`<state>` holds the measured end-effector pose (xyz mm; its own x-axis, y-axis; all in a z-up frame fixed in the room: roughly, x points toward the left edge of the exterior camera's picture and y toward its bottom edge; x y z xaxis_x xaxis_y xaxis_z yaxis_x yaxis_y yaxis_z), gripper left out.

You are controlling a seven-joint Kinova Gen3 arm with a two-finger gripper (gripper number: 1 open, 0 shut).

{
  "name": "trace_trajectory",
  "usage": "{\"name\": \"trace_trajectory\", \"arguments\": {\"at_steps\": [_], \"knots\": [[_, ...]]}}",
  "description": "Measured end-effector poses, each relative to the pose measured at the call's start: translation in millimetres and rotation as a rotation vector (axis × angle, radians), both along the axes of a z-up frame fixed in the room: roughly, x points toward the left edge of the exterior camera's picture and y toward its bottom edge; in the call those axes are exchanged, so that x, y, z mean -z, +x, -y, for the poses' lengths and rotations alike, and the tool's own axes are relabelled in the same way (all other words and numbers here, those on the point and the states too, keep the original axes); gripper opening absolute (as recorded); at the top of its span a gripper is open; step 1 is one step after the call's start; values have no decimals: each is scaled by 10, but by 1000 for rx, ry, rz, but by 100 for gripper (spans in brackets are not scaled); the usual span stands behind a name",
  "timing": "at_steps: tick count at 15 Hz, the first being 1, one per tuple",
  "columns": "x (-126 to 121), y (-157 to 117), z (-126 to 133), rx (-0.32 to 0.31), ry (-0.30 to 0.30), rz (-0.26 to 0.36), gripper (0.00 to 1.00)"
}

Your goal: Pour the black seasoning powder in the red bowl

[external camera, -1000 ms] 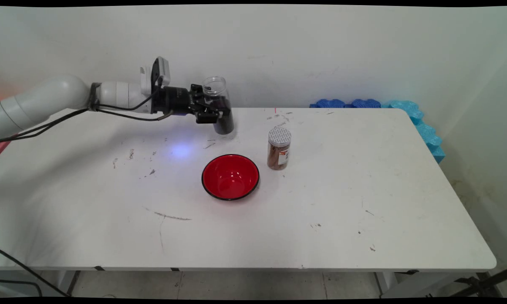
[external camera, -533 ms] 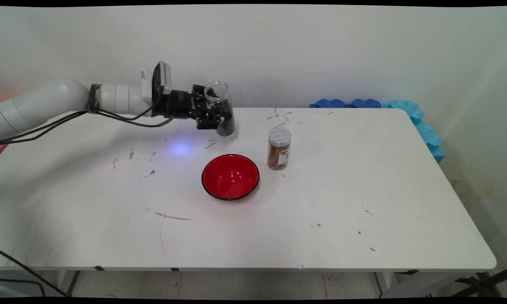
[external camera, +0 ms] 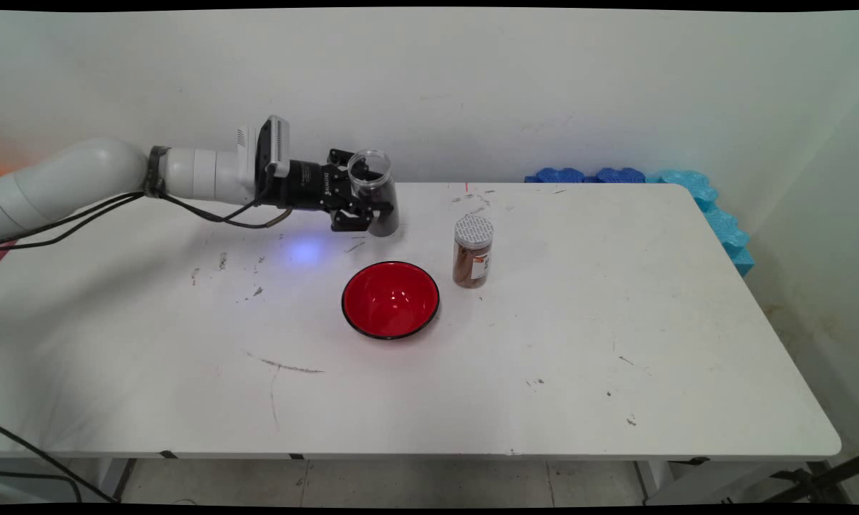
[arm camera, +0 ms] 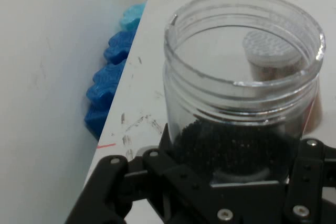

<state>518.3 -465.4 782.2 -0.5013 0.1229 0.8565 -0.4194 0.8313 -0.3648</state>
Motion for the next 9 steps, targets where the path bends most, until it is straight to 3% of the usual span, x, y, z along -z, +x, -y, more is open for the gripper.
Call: {"name": "trace_trajectory", "arguments": {"at_steps": [9], "knots": [[11,-47,-87,67,-95,98,0]]}}
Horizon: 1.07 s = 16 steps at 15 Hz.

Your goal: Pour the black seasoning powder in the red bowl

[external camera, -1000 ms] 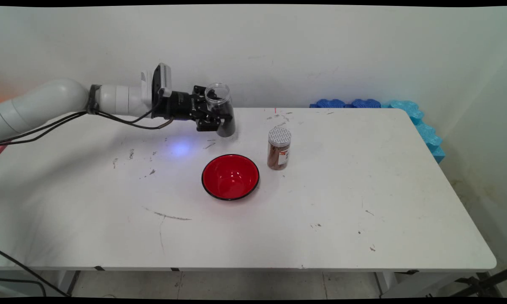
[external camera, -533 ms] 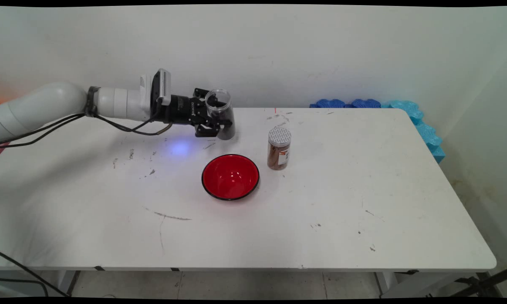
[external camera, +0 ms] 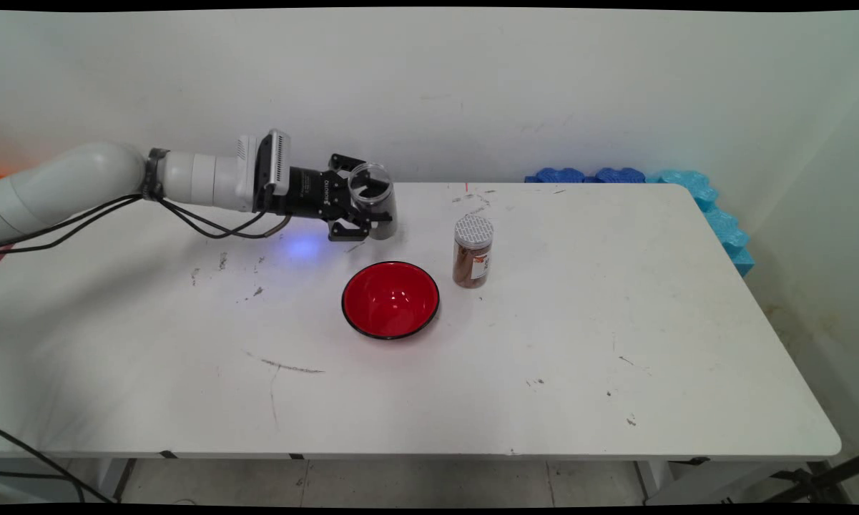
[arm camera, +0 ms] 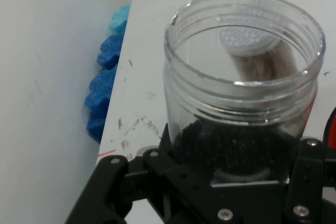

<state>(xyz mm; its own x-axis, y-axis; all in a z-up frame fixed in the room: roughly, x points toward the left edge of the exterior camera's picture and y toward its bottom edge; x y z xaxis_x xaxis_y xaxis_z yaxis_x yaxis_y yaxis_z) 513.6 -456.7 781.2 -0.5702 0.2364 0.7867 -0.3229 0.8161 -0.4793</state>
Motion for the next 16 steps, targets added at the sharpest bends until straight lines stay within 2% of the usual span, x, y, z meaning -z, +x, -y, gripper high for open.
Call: {"name": "trace_trajectory", "arguments": {"at_steps": [6,16], "knots": [[4,-24,-16,24,-55,42,0],[40,-80,-85,91,-198,153,0]]}}
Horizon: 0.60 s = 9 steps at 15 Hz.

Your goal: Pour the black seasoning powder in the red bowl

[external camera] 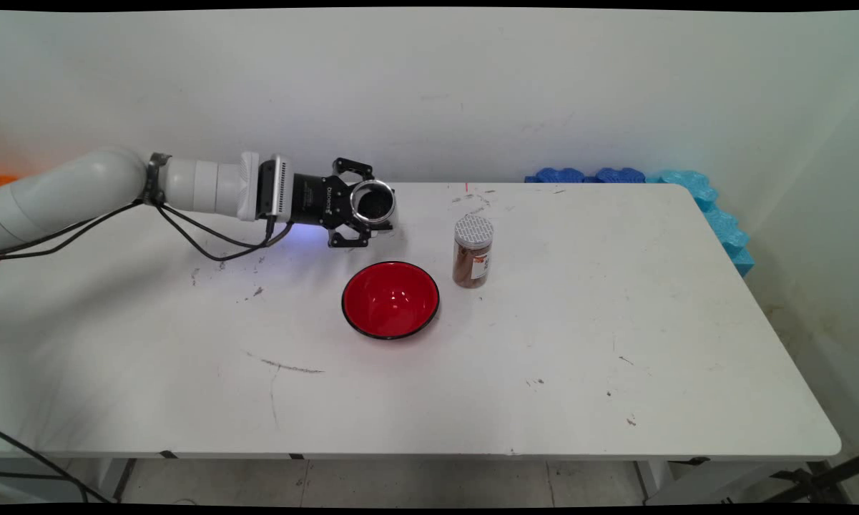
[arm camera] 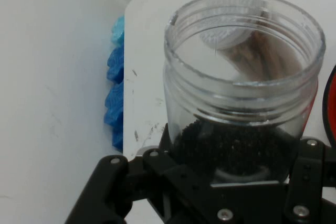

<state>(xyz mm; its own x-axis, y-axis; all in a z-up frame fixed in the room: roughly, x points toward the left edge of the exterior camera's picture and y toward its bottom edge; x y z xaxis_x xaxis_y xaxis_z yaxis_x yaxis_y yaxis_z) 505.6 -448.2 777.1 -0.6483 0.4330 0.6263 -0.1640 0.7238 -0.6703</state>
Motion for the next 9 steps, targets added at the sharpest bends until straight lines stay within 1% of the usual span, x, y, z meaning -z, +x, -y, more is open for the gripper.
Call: {"name": "trace_trajectory", "arguments": {"at_steps": [9], "knots": [[53,-53,-47,69,-139,113,0]]}}
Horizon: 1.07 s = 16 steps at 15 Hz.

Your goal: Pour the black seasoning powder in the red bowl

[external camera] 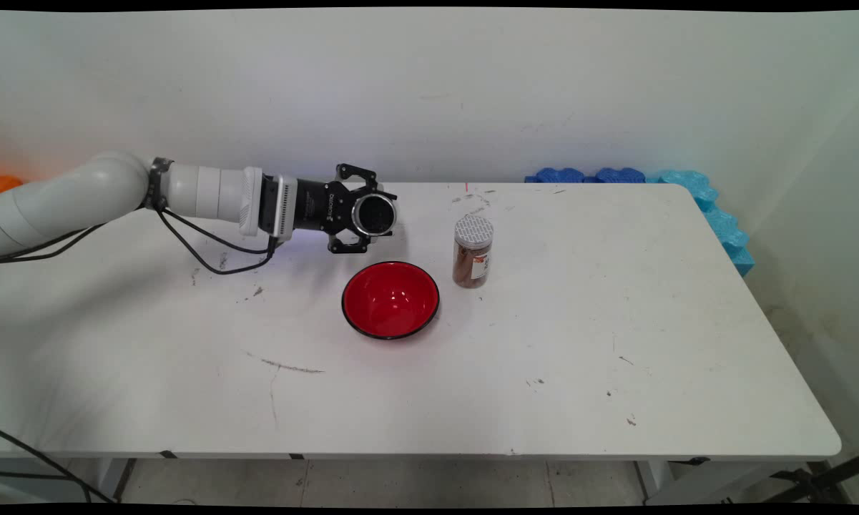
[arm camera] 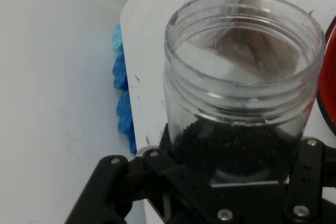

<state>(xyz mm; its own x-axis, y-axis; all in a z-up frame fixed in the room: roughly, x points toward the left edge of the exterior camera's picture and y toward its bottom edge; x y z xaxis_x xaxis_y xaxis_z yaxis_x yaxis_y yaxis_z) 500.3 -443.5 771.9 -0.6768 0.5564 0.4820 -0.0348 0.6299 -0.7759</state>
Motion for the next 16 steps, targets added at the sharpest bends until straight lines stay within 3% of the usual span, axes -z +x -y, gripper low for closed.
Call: {"name": "trace_trajectory", "arguments": {"at_steps": [16], "knots": [[17,-111,-70,105,-203,163,0]]}}
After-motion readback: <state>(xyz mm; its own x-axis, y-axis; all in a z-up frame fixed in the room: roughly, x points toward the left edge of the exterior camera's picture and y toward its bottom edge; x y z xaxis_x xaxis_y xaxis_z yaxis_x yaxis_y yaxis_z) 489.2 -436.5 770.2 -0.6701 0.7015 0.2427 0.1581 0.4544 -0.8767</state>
